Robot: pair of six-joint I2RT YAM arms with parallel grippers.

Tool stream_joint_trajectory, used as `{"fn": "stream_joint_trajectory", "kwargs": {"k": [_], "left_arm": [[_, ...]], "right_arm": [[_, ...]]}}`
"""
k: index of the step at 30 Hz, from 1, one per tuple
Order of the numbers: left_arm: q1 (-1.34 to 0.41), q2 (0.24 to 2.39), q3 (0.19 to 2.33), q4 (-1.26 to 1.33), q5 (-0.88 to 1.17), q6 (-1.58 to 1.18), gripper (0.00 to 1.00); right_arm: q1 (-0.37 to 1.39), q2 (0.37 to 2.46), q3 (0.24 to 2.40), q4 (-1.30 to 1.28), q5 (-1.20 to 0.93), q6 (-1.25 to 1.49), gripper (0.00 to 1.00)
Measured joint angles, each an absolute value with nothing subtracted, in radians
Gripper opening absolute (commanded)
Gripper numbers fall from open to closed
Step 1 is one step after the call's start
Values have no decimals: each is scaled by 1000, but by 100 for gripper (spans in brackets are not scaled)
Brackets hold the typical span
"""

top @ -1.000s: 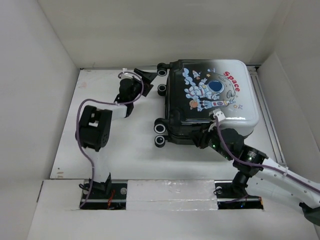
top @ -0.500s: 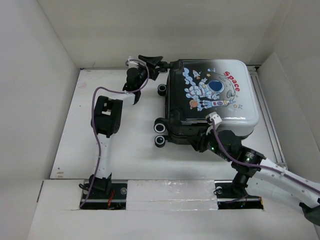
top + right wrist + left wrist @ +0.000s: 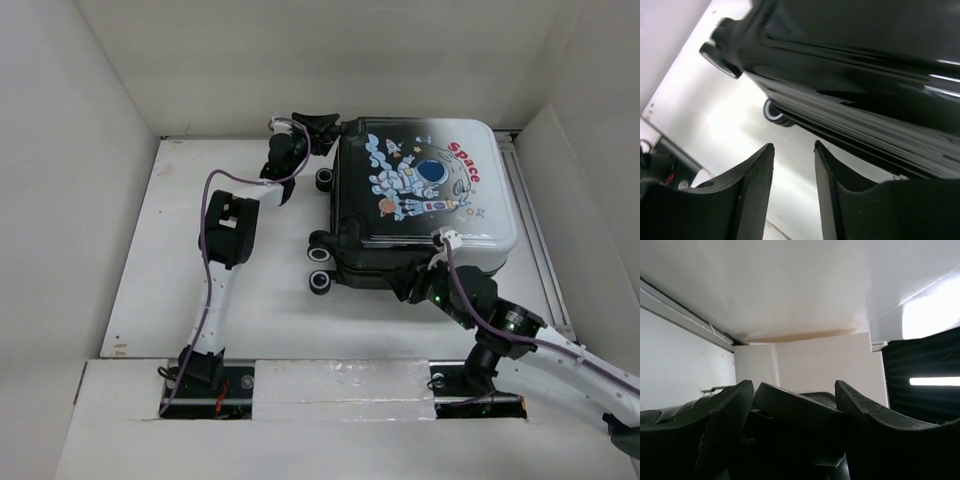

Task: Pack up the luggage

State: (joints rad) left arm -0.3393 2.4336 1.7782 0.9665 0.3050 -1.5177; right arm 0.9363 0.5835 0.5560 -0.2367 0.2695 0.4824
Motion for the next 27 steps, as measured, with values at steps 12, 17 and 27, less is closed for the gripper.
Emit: {"fn": "stream_joint_trajectory", "kwargs": {"k": [12, 17, 27], "left_arm": [[-266, 2304, 1451, 1170, 272, -1565, 0], [-151, 2085, 1088, 1235, 264, -1533, 0], [-118, 1898, 813, 1266, 309, -1458, 27]], "right_arm": [[836, 611, 540, -306, 352, 537, 45], [705, 751, 561, -223, 168, 459, 44], [529, 956, 660, -70, -60, 309, 38]]}}
